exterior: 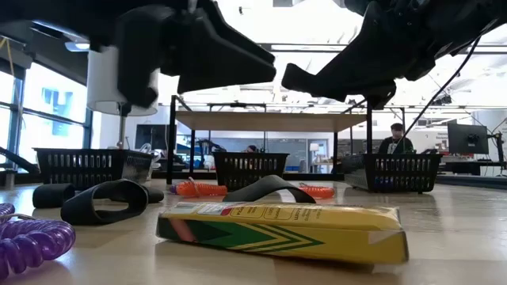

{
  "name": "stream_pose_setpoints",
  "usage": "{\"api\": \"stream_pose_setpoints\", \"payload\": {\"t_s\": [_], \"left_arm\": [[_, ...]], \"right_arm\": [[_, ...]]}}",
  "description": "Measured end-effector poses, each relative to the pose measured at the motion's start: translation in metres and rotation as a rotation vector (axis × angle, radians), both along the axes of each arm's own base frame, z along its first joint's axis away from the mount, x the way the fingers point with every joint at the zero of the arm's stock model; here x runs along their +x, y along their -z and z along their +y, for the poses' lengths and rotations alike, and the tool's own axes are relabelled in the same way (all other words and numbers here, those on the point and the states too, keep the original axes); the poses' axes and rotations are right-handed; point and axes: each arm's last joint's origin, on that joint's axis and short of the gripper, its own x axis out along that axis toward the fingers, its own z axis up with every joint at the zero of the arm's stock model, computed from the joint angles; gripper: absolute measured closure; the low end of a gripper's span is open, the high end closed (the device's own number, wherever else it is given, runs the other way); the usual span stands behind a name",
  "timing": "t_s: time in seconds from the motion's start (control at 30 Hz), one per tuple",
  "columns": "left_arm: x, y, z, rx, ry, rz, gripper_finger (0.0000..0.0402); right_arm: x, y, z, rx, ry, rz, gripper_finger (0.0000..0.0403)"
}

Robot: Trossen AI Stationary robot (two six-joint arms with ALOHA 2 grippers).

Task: Pick & Place Office Desk Supplies
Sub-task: Put the black rubber band into the left black bin

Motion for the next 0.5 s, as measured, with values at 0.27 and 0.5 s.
{"api": "stream_pose_setpoints", "payload": {"t_s": [0.27,0.5], "left_arm": [[0.011,0.001,0.017,-0.329,0.058,-0.025,0.0223],[0.013,0.001,0.019,-0.391,0.059,-0.029,0.0223]], "right_arm": [[0.001,-0.002,0.0,-0.078,-0.014,-0.026,0.0399],[0.002,-0.002,-0.003,-0.118,0.013,-0.028,0.0399]]}}
